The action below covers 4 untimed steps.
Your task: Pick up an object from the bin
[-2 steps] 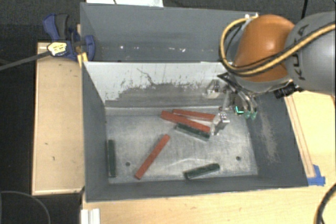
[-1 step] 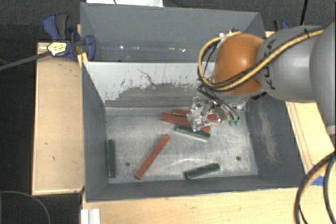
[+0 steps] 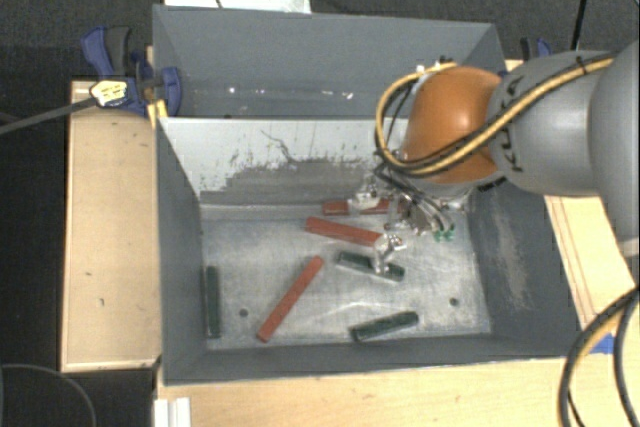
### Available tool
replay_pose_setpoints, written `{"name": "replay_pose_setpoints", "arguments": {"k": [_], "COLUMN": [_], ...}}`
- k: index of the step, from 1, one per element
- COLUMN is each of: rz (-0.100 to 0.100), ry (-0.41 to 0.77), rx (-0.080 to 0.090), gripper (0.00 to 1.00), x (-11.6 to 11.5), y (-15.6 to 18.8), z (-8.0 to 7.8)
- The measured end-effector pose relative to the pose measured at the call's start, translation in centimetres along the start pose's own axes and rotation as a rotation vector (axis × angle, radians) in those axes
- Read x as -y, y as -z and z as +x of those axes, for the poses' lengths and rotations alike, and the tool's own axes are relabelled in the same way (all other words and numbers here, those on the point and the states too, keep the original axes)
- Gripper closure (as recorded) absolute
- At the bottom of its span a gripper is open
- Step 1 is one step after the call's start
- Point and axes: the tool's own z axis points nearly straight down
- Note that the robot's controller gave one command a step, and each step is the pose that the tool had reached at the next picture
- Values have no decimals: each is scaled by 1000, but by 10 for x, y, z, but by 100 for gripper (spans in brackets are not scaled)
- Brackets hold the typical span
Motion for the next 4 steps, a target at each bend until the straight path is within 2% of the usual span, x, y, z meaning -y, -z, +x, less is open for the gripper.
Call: {"name": "replay_pose_setpoints", "arguments": {"k": [2, 3, 4], "rz": [0, 3, -1], "ry": [4, 216, 217], "rx": [0, -16, 0], "gripper": [0, 100, 0], "x": [0, -12, -17], "y": [0, -1, -2], "z": [0, 35, 32]}}
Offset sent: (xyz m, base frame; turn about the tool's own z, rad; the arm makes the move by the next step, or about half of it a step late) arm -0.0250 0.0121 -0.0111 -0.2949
